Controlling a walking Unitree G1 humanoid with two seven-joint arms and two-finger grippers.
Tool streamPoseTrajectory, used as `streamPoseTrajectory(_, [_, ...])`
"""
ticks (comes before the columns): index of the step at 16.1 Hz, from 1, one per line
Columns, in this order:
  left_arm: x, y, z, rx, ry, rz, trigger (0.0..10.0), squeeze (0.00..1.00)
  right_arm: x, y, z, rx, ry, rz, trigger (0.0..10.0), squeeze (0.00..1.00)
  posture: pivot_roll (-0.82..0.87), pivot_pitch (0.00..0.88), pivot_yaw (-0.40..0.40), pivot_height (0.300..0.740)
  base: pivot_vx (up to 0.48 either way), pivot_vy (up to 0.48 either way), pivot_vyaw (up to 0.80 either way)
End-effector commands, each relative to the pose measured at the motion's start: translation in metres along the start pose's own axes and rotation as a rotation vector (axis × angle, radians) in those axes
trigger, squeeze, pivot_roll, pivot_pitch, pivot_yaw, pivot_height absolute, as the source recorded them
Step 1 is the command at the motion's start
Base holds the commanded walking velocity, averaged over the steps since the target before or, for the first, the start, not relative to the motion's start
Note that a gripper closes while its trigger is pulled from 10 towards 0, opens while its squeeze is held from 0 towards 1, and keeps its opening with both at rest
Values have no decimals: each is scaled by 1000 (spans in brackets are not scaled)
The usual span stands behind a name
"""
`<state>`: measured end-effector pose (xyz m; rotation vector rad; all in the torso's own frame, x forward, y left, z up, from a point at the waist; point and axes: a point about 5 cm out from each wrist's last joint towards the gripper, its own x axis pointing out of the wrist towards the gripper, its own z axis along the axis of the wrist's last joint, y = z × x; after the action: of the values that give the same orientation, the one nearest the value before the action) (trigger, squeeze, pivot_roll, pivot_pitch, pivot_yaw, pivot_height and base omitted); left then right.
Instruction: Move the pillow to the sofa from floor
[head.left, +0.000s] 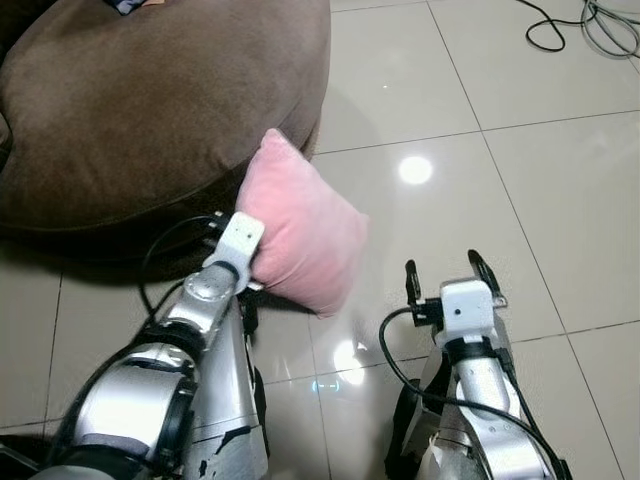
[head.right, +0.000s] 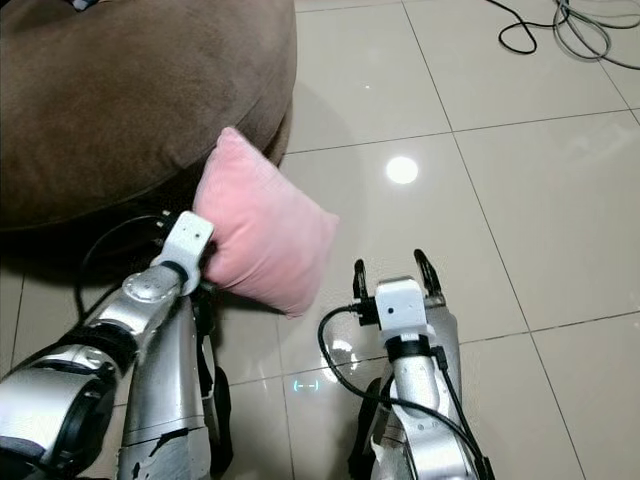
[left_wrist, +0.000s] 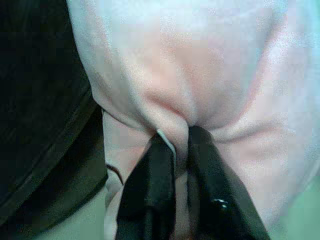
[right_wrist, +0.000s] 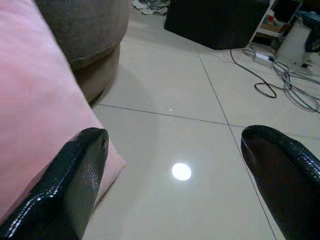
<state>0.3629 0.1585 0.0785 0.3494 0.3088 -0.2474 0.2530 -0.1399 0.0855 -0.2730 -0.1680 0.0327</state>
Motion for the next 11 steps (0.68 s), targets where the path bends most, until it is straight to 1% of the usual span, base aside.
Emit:
streamPoseTrajectory(1, [0,-5,0,-31,-12,-26,0,0,-5,3,-7,13,39,14,10000,0,112,312,-3,443,0,0,0])
streamPoseTrajectory(2, [3,-6,21,-98,-115,-34,0,0,0,4,-7,12,34,31,10000,0,130,304,-11,443,0,0,0])
streamPoseTrajectory(3, [5,-6,34,-132,-175,-40,0,0,2,5,-7,13,32,33,10000,0,132,303,-12,443,0,0,0])
streamPoseTrajectory(5, [5,-7,52,-154,-256,-57,0,0,6,6,-7,16,27,44,10000,0,144,299,-15,443,0,0,0])
streamPoseTrajectory(6, [5,-6,60,-178,-288,-56,0,0,8,8,-6,17,25,51,10000,0,154,299,-17,443,0,0,0])
streamPoseTrajectory(8, [5,-3,63,-193,-302,-42,0,0,9,10,-7,19,26,57,10000,0,159,295,-20,443,0,0,0])
streamPoseTrajectory(11, [4,3,60,-247,-297,-18,0,0,11,13,-8,21,32,82,10000,0,159,283,-30,443,0,0,0])
